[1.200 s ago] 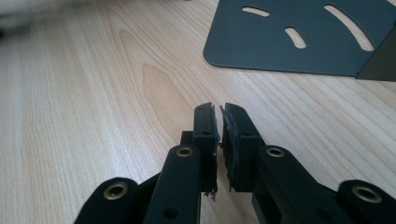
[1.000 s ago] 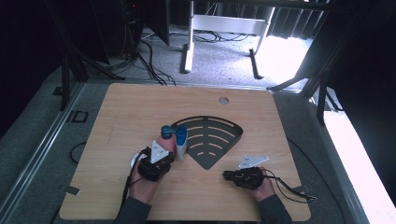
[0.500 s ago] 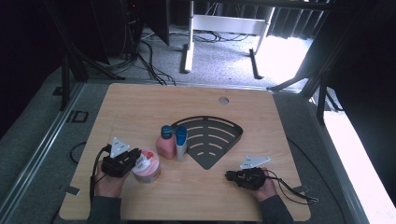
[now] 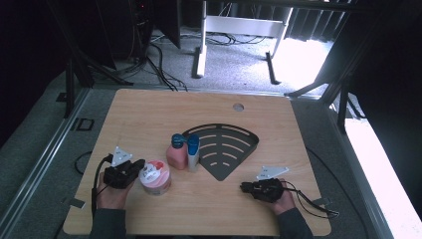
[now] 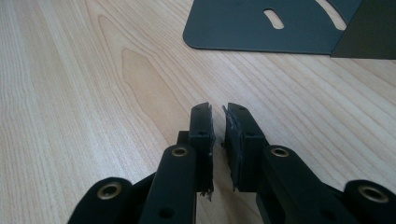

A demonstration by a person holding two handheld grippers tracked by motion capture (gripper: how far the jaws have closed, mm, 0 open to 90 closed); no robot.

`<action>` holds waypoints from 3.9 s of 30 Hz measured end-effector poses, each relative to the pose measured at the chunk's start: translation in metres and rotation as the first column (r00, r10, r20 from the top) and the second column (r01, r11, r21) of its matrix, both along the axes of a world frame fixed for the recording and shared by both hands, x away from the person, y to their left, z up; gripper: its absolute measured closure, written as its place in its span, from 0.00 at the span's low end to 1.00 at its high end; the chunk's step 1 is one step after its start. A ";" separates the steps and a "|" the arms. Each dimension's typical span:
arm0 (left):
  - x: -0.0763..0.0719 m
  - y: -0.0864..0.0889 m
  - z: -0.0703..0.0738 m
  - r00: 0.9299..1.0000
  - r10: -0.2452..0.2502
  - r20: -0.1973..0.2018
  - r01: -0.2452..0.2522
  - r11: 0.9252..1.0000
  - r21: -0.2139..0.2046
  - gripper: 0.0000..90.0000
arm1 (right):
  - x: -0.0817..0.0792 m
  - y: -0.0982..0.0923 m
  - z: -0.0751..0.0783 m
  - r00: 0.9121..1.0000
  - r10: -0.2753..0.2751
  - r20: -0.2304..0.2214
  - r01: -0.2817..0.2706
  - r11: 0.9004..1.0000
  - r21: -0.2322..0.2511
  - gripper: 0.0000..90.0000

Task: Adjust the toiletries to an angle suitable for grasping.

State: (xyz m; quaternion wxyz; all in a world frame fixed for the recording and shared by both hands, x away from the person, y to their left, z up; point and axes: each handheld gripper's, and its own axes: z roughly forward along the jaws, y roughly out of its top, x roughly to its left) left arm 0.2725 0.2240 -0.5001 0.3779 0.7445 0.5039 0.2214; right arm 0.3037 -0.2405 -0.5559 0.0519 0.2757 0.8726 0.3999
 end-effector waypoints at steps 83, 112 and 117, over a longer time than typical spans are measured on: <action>-0.019 -0.236 0.008 0.795 -0.606 -0.017 0.606 0.792 0.076 0.99 | 0.001 -0.004 0.000 1.000 -0.015 0.006 0.015 1.000 -0.007 0.88; 0.034 -0.237 0.007 0.847 -0.531 -0.021 0.532 0.846 0.041 0.98 | 0.002 -0.027 0.006 0.995 -0.093 0.019 0.093 0.996 0.012 0.85; 0.034 -0.228 0.006 0.856 -0.517 -0.017 0.517 0.856 0.018 0.98 | 0.001 -0.029 0.007 0.995 -0.099 0.023 0.099 0.995 0.016 0.84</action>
